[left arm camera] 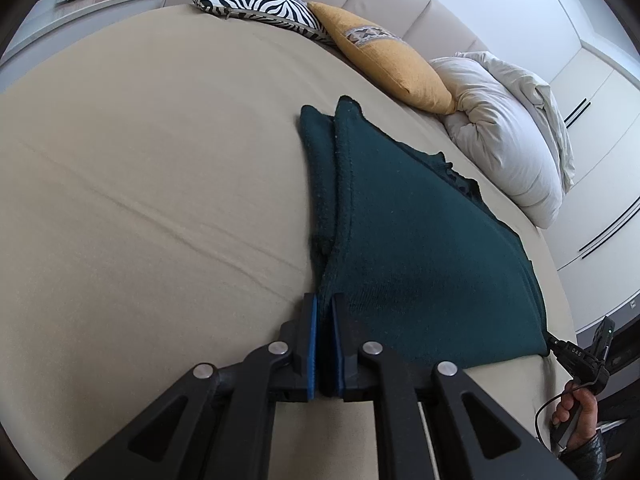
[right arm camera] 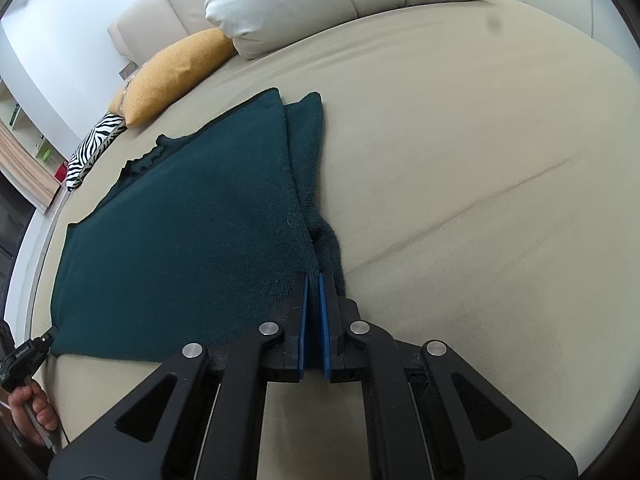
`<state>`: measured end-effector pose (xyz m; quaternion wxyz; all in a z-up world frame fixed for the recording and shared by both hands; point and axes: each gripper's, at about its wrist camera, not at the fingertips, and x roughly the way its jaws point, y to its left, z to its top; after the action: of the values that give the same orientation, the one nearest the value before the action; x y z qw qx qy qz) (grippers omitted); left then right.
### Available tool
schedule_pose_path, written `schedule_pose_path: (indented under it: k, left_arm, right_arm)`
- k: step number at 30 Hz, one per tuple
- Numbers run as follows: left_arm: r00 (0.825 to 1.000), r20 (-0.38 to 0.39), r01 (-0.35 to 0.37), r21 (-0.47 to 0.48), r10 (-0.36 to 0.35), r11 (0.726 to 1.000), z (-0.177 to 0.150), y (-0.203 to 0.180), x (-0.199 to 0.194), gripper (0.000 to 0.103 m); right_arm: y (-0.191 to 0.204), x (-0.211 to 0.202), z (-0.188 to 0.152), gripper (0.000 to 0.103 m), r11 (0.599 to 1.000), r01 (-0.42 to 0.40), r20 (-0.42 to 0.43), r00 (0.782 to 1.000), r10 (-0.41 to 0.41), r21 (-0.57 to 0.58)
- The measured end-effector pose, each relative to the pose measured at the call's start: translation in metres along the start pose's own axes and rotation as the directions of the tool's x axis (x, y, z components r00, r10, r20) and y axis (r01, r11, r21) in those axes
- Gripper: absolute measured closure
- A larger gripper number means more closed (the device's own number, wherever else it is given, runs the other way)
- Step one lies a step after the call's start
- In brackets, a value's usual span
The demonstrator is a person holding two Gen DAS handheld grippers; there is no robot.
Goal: Fold small clothes
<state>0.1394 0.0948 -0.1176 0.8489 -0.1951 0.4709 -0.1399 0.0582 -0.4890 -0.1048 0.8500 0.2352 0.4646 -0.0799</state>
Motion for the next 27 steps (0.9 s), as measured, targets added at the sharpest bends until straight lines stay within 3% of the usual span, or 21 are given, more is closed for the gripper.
schedule_pose_path:
  k: [5, 9, 15, 19, 24, 27]
  left_arm:
    - [1.000, -0.004, 0.013, -0.006, -0.013, 1.000, 0.000, -0.001, -0.004, 0.087]
    - [1.000, 0.009, -0.005, -0.014, 0.005, 1.000, 0.002, -0.003, -0.015, 0.076]
    - [0.993, 0.111, -0.041, 0.019, 0.038, 0.999, 0.021, -0.013, -0.042, 0.053]
    - [0.994, 0.102, -0.034, 0.037, 0.031, 0.999, 0.027, -0.021, -0.037, 0.053]
    - [0.997, 0.068, -0.029, 0.052, 0.026, 0.998, 0.013, -0.028, -0.028, 0.053]
    - [0.998, 0.051, -0.023, 0.041, 0.021, 0.999, 0.008, -0.027, -0.024, 0.053]
  right_arm:
    - [-0.008, 0.008, 0.000, 0.099, 0.999, -0.036, -0.019, 0.999, 0.037, 0.027]
    - [-0.010, 0.005, 0.004, 0.096, 0.996, -0.075, -0.023, 0.997, 0.077, 0.045]
    - [-0.006, -0.015, 0.006, 0.092, 0.997, -0.060, -0.007, 0.998, 0.061, 0.047]
    - [-0.001, -0.019, 0.010, 0.092, 0.998, -0.062, 0.003, 0.998, 0.062, 0.029]
    - [-0.001, -0.009, 0.008, 0.092, 0.999, -0.043, -0.029, 0.999, 0.044, 0.033]
    - [0.007, -0.008, 0.004, 0.097, 0.999, 0.002, -0.028, 1.000, -0.003, -0.047]
